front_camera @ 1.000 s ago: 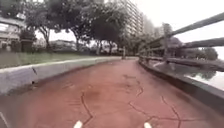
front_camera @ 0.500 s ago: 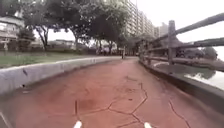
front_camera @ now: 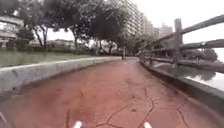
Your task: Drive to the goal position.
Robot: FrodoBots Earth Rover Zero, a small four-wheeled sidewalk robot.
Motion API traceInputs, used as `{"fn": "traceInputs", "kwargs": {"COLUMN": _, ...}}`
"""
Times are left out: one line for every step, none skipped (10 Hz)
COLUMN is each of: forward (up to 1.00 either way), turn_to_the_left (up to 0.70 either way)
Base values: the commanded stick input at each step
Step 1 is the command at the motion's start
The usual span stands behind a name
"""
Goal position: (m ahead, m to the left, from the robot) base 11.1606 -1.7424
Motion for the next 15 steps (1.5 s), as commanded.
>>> {"fn": "traceInputs", "kwargs": {"forward": 0.5, "turn_to_the_left": 0.0}}
{"fn": "traceInputs", "kwargs": {"forward": 0.5, "turn_to_the_left": 0.0}}
{"fn": "traceInputs", "kwargs": {"forward": 0.5, "turn_to_the_left": 0.0}}
{"fn": "traceInputs", "kwargs": {"forward": 0.5, "turn_to_the_left": 0.0}}
{"fn": "traceInputs", "kwargs": {"forward": 0.5, "turn_to_the_left": 0.0}}
{"fn": "traceInputs", "kwargs": {"forward": 0.5, "turn_to_the_left": 0.0}}
{"fn": "traceInputs", "kwargs": {"forward": 0.5, "turn_to_the_left": 0.0}}
{"fn": "traceInputs", "kwargs": {"forward": 0.5, "turn_to_the_left": 0.0}}
{"fn": "traceInputs", "kwargs": {"forward": 0.5, "turn_to_the_left": 0.0}}
{"fn": "traceInputs", "kwargs": {"forward": 0.5, "turn_to_the_left": 0.0}}
{"fn": "traceInputs", "kwargs": {"forward": 0.5, "turn_to_the_left": 0.0}}
{"fn": "traceInputs", "kwargs": {"forward": 0.5, "turn_to_the_left": 0.0}}
{"fn": "traceInputs", "kwargs": {"forward": 0.5, "turn_to_the_left": 0.0}}
{"fn": "traceInputs", "kwargs": {"forward": 0.5, "turn_to_the_left": 0.0}}
{"fn": "traceInputs", "kwargs": {"forward": 0.5, "turn_to_the_left": 0.0}}
